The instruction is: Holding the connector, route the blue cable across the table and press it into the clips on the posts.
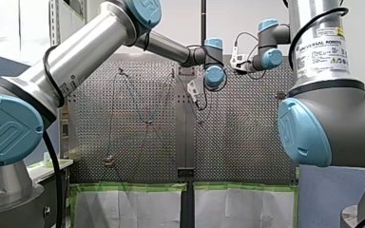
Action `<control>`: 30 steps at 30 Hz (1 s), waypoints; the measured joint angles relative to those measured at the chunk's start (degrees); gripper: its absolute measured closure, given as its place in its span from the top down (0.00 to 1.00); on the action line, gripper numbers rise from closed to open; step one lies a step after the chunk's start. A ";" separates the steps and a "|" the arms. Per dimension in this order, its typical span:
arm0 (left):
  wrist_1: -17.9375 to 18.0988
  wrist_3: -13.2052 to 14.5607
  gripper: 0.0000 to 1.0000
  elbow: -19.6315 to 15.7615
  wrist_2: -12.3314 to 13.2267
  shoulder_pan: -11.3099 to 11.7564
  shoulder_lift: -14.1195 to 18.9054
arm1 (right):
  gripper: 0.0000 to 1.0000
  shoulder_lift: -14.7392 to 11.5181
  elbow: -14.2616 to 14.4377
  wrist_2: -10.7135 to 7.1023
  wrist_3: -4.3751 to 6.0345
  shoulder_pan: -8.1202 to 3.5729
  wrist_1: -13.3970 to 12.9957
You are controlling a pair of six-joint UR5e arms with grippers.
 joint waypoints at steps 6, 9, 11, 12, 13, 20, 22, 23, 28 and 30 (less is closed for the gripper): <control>2.56 0.52 1.00 -3.15 2.76 -0.83 3.15 | 0.00 0.00 -0.03 0.00 0.00 -0.01 0.00; 3.64 0.59 1.00 -4.64 4.22 -1.58 4.64 | 0.00 0.01 -0.03 0.00 0.00 -0.08 0.01; 4.32 0.54 1.00 -5.54 4.93 -1.99 5.55 | 0.00 0.01 -0.01 0.00 0.00 -0.09 0.03; 4.79 0.46 1.00 -6.13 5.19 -2.21 6.14 | 0.00 0.01 -0.01 0.00 0.00 -0.09 0.04; 5.18 0.41 1.00 -6.58 5.30 -2.35 6.58 | 0.00 0.01 -0.01 0.00 0.00 -0.09 0.07; 8.25 0.19 1.00 -9.86 5.27 -2.56 9.86 | 0.00 0.00 -0.01 0.00 0.00 -0.10 0.12; 9.13 -0.06 1.00 -10.91 4.92 -2.28 10.92 | 0.00 0.00 -0.01 0.00 0.00 -0.10 0.16; 9.53 -0.25 1.00 -11.36 4.66 -2.10 11.37 | 0.00 0.00 0.00 0.00 0.00 -0.08 0.17; 11.65 -1.49 1.00 -13.63 2.86 -1.28 13.63 | 0.00 -0.02 0.00 0.00 0.00 0.06 0.20; 12.67 -1.65 1.00 -14.64 2.31 -1.51 14.65 | 0.00 -0.03 -0.01 0.00 0.00 0.03 0.18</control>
